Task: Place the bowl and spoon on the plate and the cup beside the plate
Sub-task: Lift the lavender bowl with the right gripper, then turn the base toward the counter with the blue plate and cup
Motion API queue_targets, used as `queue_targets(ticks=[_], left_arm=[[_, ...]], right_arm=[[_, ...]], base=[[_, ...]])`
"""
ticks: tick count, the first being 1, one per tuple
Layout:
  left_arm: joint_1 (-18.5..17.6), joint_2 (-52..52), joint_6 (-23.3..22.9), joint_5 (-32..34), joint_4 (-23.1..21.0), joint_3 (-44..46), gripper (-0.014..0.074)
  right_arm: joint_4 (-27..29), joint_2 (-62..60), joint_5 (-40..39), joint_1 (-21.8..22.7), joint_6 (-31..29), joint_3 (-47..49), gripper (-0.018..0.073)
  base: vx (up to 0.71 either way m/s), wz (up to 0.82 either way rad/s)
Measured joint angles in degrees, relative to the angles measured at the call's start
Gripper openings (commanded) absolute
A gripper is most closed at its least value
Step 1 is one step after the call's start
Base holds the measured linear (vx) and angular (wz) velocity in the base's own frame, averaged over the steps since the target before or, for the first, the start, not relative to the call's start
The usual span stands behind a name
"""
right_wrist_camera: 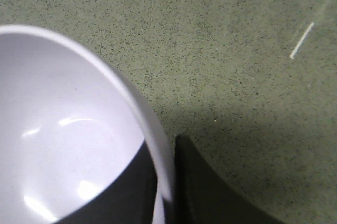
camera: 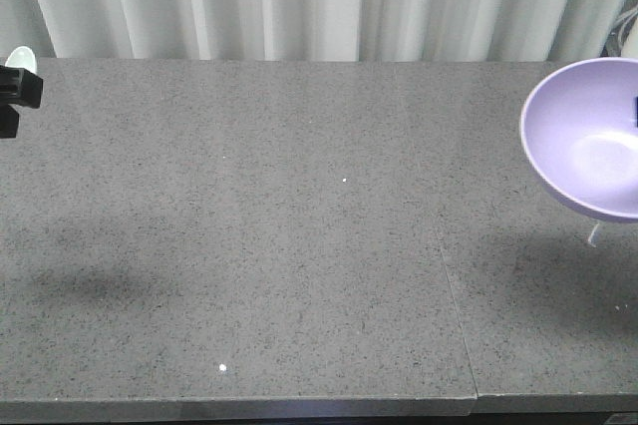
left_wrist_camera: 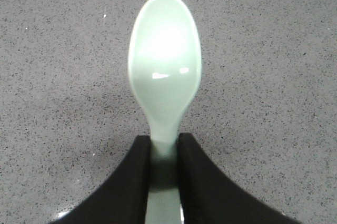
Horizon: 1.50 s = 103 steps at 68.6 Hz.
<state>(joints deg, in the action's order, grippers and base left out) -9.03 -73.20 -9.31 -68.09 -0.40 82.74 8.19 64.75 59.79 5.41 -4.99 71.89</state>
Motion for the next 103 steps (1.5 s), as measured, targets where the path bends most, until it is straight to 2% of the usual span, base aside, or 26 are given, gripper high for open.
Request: queue_targets(ticks=[21, 103], left_arm=[[0.00, 0.00, 0.00, 0.00, 0.00, 0.00, -0.0006], [0.00, 0.00, 0.00, 0.00, 0.00, 0.00, -0.0006]], right_arm=[[-0.65, -7.40, 3.37, 0.00, 0.00, 0.00, -0.0006], [-0.60, -7.49, 3.79, 0.00, 0.00, -0.05, -0.0006]], base=[[0.00, 0.00], [0.00, 0.00]])
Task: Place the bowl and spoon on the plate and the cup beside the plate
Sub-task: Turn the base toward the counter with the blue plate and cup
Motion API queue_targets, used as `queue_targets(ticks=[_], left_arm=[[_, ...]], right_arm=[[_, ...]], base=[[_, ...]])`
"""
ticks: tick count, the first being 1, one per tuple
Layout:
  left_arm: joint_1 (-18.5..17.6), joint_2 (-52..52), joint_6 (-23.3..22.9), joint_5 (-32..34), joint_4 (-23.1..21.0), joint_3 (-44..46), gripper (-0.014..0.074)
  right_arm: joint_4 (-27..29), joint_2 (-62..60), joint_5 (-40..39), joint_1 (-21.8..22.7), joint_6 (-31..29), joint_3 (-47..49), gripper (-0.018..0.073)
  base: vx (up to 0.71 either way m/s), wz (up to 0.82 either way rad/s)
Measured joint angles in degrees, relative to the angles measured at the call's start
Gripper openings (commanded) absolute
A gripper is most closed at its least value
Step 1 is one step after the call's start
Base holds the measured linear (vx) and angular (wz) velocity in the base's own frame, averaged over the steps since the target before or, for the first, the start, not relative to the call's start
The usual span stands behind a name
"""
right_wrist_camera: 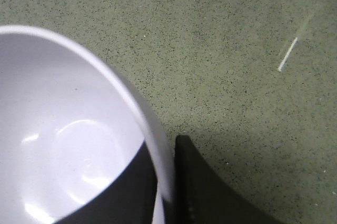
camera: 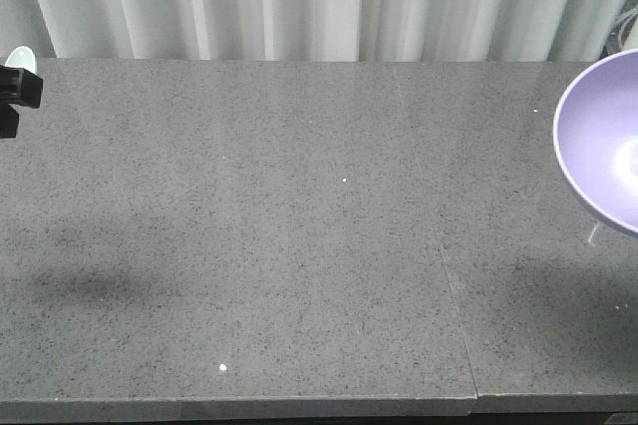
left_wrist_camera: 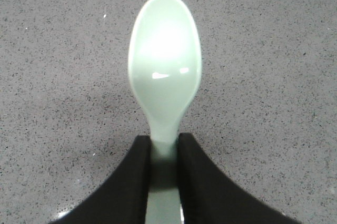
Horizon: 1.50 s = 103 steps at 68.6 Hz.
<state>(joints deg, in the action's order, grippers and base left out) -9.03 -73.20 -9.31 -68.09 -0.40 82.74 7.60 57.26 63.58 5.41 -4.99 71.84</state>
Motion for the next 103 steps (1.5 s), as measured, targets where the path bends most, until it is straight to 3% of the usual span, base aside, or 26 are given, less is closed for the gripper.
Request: queue_targets(ticks=[103], left_arm=[[0.00, 0.00, 0.00, -0.05, 0.00, 0.00, -0.0006]], right_arm=[[0.16, 0.00, 0.00, 0.00, 0.00, 0.00, -0.0006]], base=[[-0.01, -0.09]])
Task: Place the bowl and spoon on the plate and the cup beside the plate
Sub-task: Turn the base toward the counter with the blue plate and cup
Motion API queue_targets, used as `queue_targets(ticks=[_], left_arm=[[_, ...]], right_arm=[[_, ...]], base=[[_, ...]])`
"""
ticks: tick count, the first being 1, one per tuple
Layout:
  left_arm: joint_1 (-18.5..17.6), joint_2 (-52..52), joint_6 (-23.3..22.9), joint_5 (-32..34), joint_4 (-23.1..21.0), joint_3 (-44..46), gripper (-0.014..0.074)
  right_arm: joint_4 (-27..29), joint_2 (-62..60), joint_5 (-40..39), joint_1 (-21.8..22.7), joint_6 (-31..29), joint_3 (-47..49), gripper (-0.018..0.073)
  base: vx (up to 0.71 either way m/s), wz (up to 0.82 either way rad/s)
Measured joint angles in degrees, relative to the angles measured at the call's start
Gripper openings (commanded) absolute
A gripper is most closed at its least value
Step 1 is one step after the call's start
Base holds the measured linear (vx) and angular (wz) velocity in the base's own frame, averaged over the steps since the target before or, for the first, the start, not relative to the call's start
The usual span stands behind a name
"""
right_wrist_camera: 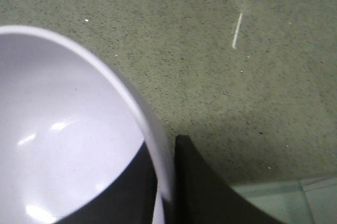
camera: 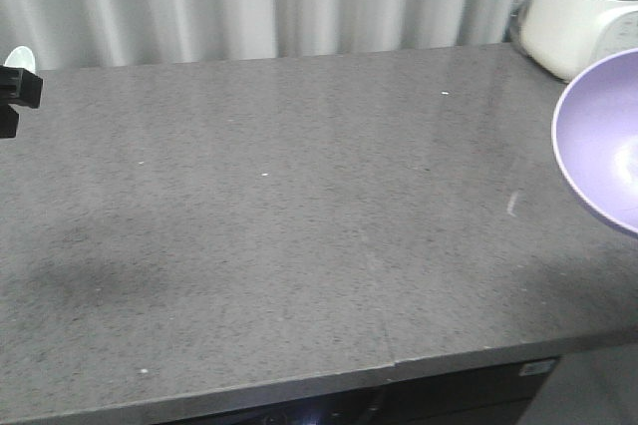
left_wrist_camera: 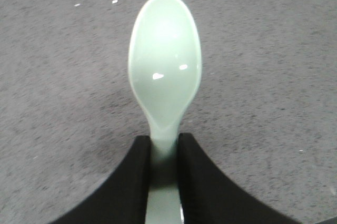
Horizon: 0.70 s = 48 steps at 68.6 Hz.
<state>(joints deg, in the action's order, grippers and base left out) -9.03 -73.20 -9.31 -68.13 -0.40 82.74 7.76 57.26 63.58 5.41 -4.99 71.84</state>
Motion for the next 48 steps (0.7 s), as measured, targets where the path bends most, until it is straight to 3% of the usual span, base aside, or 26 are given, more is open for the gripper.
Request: queue_targets(ticks=[48], left_arm=[[0.00, 0.00, 0.00, 0.00, 0.00, 0.00, -0.0006]], right_arm=[[0.00, 0.00, 0.00, 0.00, 0.00, 0.00, -0.0006]], base=[[-0.04, -0.53]])
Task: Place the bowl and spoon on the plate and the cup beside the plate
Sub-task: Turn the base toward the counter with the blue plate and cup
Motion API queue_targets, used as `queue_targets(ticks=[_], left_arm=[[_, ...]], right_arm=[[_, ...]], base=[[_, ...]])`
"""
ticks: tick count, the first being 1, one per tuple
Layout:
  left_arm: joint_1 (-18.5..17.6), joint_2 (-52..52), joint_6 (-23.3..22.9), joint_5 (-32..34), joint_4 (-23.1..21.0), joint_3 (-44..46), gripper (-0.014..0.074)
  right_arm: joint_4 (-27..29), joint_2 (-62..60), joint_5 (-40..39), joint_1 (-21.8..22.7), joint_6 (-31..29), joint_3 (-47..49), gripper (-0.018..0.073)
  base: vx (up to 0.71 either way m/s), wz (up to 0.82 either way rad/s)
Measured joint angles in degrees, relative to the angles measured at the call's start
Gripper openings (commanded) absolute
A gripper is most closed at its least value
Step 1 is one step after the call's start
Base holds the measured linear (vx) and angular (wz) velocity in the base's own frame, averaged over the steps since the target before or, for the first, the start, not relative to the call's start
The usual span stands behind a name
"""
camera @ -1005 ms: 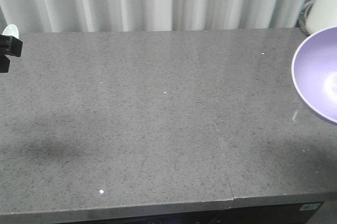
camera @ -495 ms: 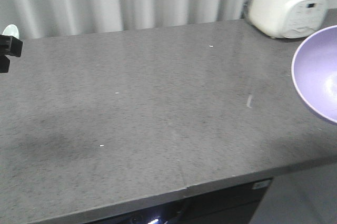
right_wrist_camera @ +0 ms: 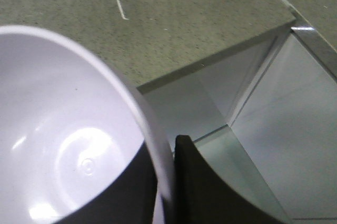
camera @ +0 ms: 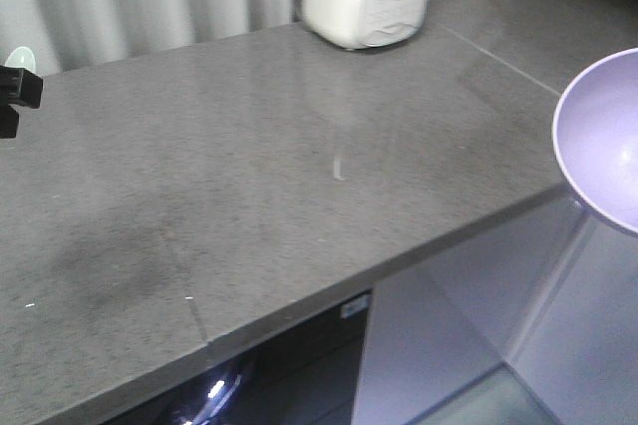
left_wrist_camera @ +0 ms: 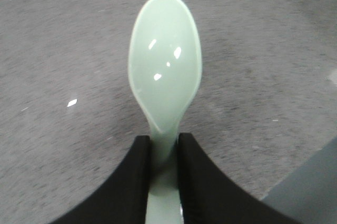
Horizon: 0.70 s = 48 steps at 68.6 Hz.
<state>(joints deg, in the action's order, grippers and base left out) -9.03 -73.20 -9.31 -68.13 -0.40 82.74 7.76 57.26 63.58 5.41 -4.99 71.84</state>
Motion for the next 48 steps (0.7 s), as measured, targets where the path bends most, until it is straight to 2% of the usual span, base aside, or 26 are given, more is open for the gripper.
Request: queue_targets(ticks=[48], left_arm=[[0.00, 0.00, 0.00, 0.00, 0.00, 0.00, -0.0006]], right_arm=[[0.00, 0.00, 0.07, 0.00, 0.00, 0.00, -0.0006]], base=[[-0.05, -0.48]])
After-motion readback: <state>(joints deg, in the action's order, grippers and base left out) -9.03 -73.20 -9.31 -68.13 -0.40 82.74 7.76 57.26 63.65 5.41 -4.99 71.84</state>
